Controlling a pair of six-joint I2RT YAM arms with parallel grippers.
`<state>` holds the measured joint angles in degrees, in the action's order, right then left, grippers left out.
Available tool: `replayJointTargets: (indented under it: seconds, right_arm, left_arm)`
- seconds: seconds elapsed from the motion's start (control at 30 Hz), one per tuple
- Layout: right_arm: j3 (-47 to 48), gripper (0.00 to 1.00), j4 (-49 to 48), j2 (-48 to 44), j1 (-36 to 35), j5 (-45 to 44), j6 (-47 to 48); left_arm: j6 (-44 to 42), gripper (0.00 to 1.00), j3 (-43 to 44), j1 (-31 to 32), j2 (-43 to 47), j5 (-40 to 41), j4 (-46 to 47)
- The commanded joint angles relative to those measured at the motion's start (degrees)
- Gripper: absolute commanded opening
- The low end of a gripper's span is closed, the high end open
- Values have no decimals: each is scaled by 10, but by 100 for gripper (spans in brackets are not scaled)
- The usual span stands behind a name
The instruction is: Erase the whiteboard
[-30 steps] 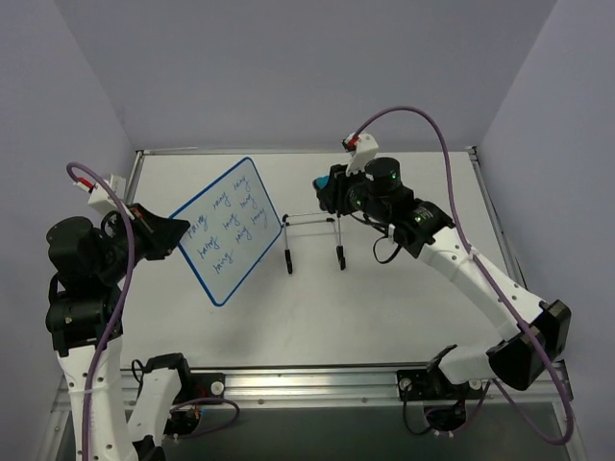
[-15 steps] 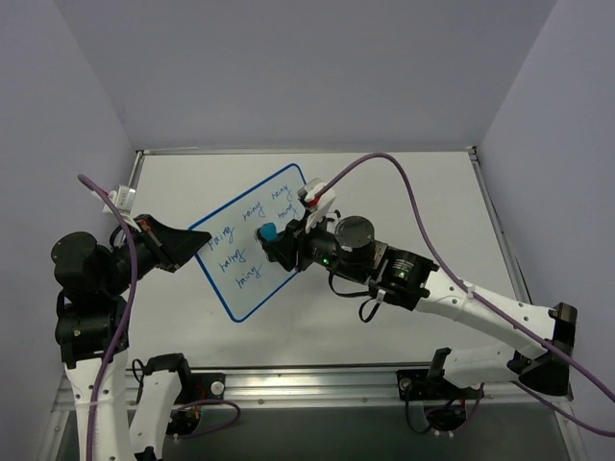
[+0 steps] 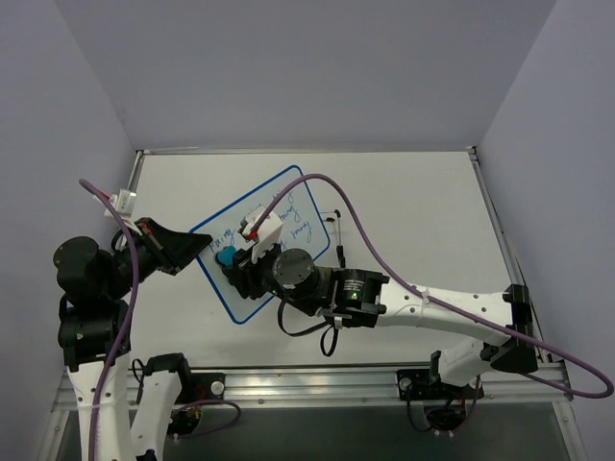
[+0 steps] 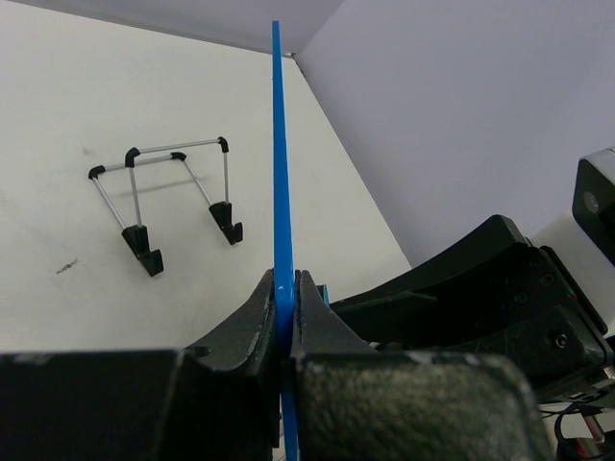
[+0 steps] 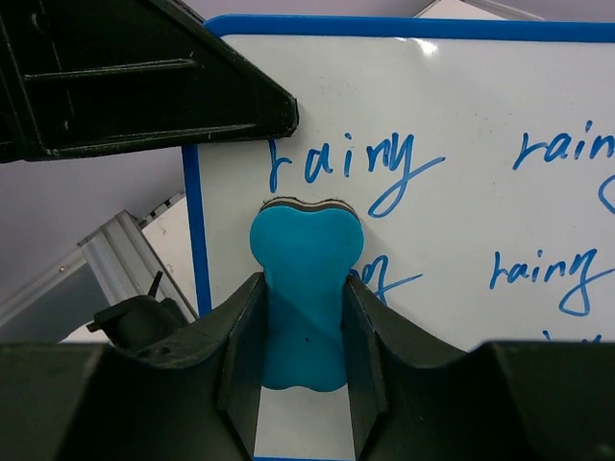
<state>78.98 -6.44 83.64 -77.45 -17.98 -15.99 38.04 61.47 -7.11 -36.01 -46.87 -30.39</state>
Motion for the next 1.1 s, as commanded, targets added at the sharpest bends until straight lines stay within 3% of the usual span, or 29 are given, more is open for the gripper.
replayJointTargets:
  seconds: [0.0, 0.67, 0.8, 1.07]
  right_arm:
    - [40, 11, 13, 10, -9, -35, 9]
    - [87, 7, 32, 57, 3, -114, 10]
    - [90, 0, 40, 64, 9, -150, -15]
    - [124, 0, 18, 94, -21, -90, -7]
  left_arm:
    - [1, 2, 14, 3, 13, -10, 61]
    - [27, 2, 27, 3, 37, -23, 68]
    - [36, 2, 22, 3, 41, -22, 76]
    - [51, 2, 19, 3, 45, -11, 90]
